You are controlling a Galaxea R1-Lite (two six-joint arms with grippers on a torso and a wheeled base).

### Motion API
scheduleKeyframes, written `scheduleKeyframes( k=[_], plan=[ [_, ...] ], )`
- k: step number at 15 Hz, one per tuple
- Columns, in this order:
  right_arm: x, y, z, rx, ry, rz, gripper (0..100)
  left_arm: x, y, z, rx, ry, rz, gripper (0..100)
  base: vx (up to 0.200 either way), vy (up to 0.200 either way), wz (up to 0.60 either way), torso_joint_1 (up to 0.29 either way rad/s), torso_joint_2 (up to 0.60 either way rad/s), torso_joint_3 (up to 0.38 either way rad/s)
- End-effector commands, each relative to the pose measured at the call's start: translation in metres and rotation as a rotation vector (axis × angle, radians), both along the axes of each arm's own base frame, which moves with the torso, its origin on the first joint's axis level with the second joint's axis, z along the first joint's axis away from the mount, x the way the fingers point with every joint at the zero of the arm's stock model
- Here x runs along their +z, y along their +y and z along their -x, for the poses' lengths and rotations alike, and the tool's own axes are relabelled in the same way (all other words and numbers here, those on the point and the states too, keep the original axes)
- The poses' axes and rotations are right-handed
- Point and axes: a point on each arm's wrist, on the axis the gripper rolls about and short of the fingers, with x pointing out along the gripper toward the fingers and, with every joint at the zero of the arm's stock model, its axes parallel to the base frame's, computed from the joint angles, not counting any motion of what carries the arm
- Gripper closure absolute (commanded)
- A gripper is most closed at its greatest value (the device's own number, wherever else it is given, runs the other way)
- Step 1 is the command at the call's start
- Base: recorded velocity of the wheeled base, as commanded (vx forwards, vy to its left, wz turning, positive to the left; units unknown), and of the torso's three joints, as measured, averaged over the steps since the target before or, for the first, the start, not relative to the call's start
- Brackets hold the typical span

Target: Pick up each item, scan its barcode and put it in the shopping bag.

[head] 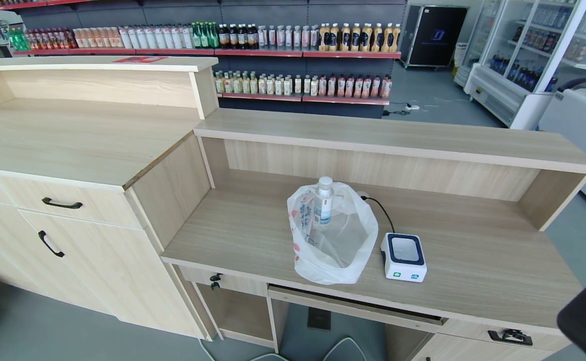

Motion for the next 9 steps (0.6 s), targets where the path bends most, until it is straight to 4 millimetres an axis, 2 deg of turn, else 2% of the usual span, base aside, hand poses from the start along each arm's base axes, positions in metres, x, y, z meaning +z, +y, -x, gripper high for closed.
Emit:
scheduleKeyframes(
  k=[1,7,8,9],
  plan=[
    [0.000,0.000,0.001,0.001,-0.001,0.000,100,0.000,0.000,0.000,0.001,-0.001,0.000,0,0.000,0.000,0.00,0.000,0.00,0.000],
    [-0.001,-0.001,-0.002,-0.027,0.004,0.004,100,0.000,0.000,0.000,0.001,-0.001,0.000,0,0.000,0.000,0.00,0.000,0.00,0.000],
    [-0.002,-0.002,-0.008,-0.081,0.002,0.014,100,0.000,0.000,0.000,0.001,-0.001,0.000,0,0.000,0.000,0.00,0.000,0.00,0.000],
    [-0.007,-0.003,-0.024,-0.208,-0.010,0.059,100,0.000,0.000,0.000,0.001,-0.001,0.000,0,0.000,0.000,0.00,0.000,0.00,0.000]
  ],
)
